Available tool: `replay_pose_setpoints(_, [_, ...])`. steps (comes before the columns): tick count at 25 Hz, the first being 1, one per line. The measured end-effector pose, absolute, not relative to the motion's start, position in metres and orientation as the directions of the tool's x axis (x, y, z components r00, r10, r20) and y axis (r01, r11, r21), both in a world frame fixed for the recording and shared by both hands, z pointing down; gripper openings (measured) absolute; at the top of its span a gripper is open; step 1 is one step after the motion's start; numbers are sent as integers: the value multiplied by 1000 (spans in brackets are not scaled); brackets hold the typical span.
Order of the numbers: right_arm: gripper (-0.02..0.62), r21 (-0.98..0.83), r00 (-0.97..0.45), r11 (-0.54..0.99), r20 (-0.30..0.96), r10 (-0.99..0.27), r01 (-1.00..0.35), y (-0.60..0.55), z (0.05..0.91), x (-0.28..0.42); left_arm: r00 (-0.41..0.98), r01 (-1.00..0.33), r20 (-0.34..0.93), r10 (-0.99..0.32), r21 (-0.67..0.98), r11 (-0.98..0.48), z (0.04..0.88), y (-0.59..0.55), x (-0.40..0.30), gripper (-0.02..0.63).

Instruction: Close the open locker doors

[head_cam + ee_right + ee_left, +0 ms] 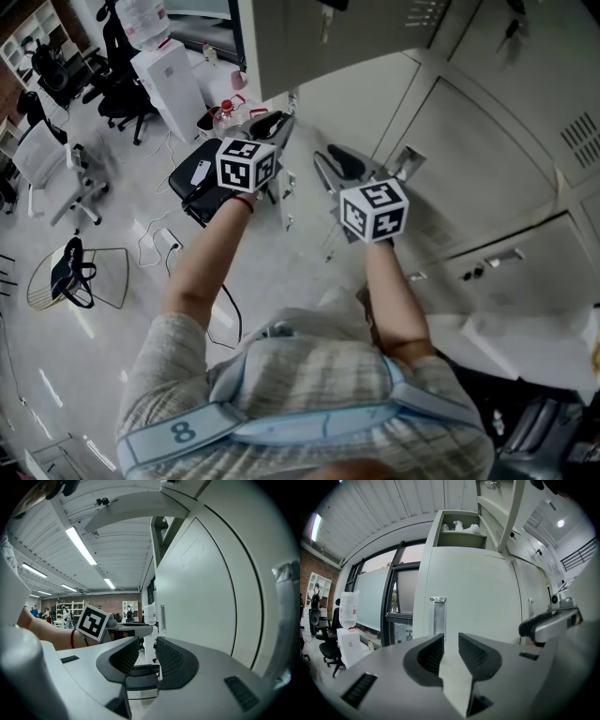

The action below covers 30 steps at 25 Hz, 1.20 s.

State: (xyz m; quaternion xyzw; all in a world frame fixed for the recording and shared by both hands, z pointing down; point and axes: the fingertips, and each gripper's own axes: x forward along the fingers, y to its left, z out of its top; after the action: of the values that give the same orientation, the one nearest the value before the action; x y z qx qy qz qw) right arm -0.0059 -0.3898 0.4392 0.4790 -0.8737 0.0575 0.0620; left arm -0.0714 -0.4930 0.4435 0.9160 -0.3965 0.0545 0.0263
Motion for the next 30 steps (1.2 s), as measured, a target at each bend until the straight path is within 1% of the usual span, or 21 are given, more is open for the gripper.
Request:
replay_pose_setpoints(7, [117, -44, -535, 536, 166, -828, -843, -388, 441, -6, 673, -729, 154, -723, -25, -684, 448, -485, -72, 84])
replay_pose_setpoints(13, [117, -53, -539, 538, 161, -827, -841, -388, 441, -6, 683, -727, 111, -722, 9, -686, 442, -482, -72, 86])
replay_pose_setpoints(22, [117, -47, -541, 541, 161, -825, -839, -386, 438, -8, 678, -732, 105, -728, 6, -681, 439, -479, -77, 86])
replay_pose_setpoints(30, [117, -49, -552, 551, 145, -821, -833, -377, 434, -7, 717, -696, 73, -693, 26, -718, 432, -456, -74, 86])
